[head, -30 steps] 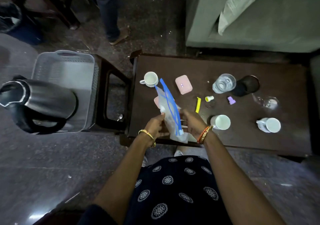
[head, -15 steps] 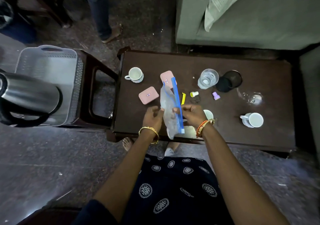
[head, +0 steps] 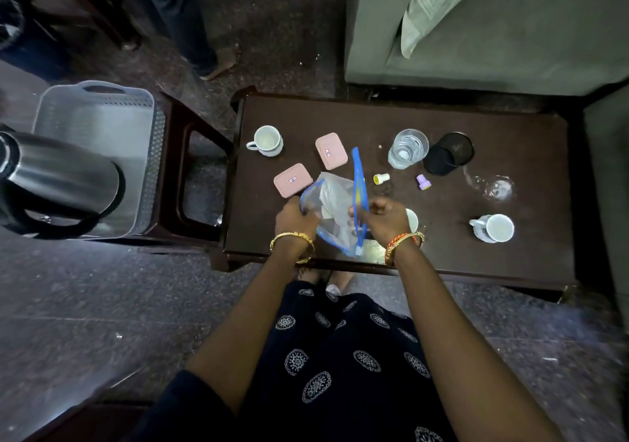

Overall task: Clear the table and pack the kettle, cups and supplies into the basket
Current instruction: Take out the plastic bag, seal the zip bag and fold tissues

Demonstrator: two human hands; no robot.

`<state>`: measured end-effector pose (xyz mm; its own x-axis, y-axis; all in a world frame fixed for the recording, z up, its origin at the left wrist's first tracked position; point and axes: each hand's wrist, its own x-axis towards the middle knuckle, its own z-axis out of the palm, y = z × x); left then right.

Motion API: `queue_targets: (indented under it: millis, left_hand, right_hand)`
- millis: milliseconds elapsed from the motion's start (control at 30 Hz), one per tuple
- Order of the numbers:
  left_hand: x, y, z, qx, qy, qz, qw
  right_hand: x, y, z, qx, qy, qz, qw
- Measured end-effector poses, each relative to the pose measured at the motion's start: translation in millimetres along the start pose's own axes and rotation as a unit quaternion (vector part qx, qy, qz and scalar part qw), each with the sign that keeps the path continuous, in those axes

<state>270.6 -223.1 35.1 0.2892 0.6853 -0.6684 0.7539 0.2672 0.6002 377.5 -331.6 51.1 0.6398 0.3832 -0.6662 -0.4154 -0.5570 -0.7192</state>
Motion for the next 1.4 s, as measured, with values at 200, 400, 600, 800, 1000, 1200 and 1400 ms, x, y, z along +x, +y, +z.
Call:
queue_targets:
  millis: [200, 400, 600, 800, 1000, 1200, 1400]
  left_hand:
    - [-3.0, -14.4, -20.0, 0.080, 0.046, 0.057, 0.994]
    - [-7.5, -8.2, -21.0, 0.085, 0.049, 0.106, 0.989]
    - [-7.1, -1.8, -23.1, 0.045, 0.018, 0.133, 0.990]
    - [-11.0, -0.4, -23.2, 0.007, 0.008, 0.122, 0.992]
    - [-11.5, -9.0, -25.5, 0.031, -0.003, 0.148, 0.988]
    - [-16.2, -24.7, -22.0, -0.023, -0.079, 0.128, 0.988]
    - [-11.4, -47.7, -20.7, -0.103, -0.068, 0.065, 0.990]
  right_hand:
    - [-5.1, 2.3, -4.2, -0.100, 0.155, -0.020, 0.983]
    - [-9.1, -1.9, 9.8, -0.089, 0.183, -0.031, 0.979]
    - [-16.5, -10.7, 17.5, -0.113, 0.190, -0.059, 0.974]
    - [-47.3, -43.2, 23.9, -0.068, 0.253, -0.106, 0.959]
    - [-42.8, -32.4, 63.0, -0.260, 0.041, -0.071, 0.962]
    - [-11.1, -5.9, 79.8, -0.256, 0.029, -0.010, 0.966]
    - [-0.7, 16.4, 90.2, -0.293, 0.011, 0.010, 0.956]
